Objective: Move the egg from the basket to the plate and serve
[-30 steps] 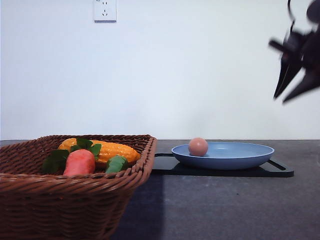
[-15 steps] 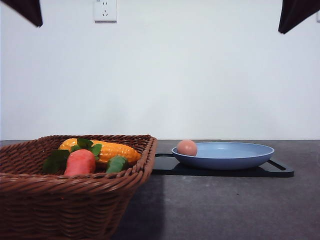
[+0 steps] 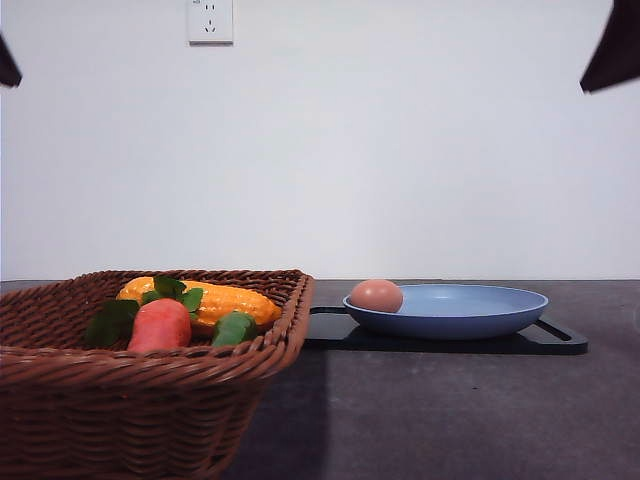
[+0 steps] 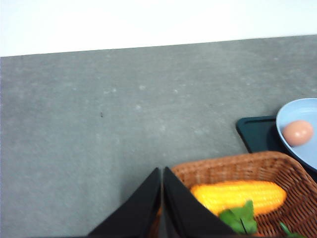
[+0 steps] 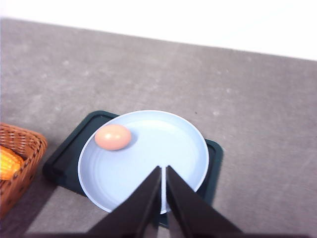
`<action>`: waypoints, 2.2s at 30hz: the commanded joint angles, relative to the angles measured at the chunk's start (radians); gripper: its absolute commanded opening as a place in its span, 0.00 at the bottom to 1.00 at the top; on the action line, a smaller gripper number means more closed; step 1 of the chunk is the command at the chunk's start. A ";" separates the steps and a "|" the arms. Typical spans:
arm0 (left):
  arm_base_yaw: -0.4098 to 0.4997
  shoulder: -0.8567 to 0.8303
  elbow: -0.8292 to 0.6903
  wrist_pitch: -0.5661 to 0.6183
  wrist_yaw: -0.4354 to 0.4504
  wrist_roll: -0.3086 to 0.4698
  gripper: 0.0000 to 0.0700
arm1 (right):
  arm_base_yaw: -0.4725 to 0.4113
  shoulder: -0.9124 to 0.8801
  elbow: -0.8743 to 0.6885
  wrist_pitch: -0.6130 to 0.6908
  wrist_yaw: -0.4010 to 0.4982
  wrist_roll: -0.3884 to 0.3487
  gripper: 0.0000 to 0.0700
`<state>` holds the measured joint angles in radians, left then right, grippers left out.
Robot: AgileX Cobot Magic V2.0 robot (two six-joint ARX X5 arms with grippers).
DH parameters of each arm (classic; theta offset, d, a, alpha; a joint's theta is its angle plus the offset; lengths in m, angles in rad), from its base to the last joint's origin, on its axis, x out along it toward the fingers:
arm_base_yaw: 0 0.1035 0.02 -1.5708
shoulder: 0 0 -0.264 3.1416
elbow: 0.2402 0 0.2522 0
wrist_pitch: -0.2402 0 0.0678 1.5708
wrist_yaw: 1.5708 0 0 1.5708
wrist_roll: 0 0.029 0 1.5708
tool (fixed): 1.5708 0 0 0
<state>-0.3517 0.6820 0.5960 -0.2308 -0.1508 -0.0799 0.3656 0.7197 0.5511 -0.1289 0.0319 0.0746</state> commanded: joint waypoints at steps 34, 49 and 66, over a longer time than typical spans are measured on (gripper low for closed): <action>0.155 -0.524 -0.151 -0.067 -0.002 -0.011 0.00 | 0.004 -0.056 -0.153 0.203 0.021 0.002 0.00; 0.348 -0.679 -0.481 -0.058 0.021 -0.018 0.00 | 0.004 -0.056 -0.153 0.203 0.022 0.002 0.00; 0.348 -0.679 -0.579 0.021 0.020 -0.095 0.00 | 0.005 -0.056 -0.153 0.203 0.021 0.002 0.00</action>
<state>-0.0063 0.0051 0.0399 -0.1974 -0.1314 -0.1670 0.3656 0.6586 0.3931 0.0639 0.0528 0.0753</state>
